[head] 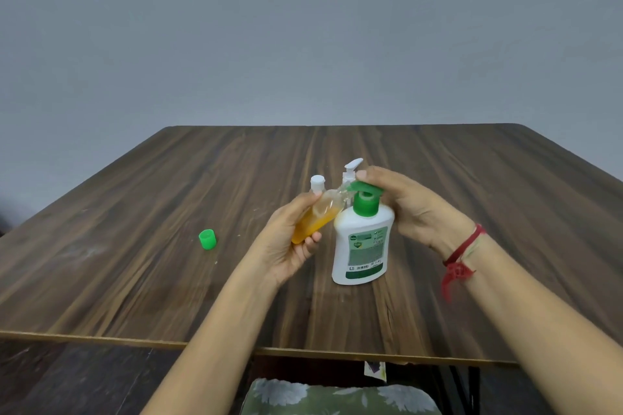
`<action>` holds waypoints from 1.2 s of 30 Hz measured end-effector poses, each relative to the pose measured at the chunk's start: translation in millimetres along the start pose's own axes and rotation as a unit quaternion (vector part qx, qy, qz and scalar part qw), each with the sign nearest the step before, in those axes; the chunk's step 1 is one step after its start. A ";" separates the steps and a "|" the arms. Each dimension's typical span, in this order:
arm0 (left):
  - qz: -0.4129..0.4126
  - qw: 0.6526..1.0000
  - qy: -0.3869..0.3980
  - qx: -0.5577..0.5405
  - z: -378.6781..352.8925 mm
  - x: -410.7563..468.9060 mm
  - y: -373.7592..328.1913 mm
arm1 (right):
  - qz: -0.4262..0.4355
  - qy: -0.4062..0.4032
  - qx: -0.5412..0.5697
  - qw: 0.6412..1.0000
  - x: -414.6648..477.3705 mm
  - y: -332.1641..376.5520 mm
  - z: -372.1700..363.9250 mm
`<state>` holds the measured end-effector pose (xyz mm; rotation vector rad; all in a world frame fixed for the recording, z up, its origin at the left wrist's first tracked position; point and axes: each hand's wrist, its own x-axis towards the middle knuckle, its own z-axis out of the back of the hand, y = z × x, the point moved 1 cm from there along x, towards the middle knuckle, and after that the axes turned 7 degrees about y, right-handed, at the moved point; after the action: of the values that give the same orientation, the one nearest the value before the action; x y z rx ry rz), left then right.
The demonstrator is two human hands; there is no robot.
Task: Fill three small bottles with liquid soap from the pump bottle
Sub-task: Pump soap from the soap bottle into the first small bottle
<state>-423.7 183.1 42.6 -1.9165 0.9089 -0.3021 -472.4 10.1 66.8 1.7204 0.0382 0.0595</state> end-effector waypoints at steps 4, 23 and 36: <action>0.005 1.000 0.004 -0.012 -0.2 -1.9 2.0 | 0.000 -0.007 -0.015 1.000 1.9 5.3 -2.3; 0.000 1.000 0.001 -0.008 -3.1 -3.2 -0.6 | 0.013 -0.018 -0.030 0.999 0.2 5.4 -1.9; -0.004 1.000 -0.009 0.005 1.3 -1.3 0.0 | -0.003 -0.011 -0.009 1.000 0.8 -0.5 0.0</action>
<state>-423.9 184.9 42.1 -1.9121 0.8865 -0.2938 -471.6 10.3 66.3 1.7020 0.0265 0.0350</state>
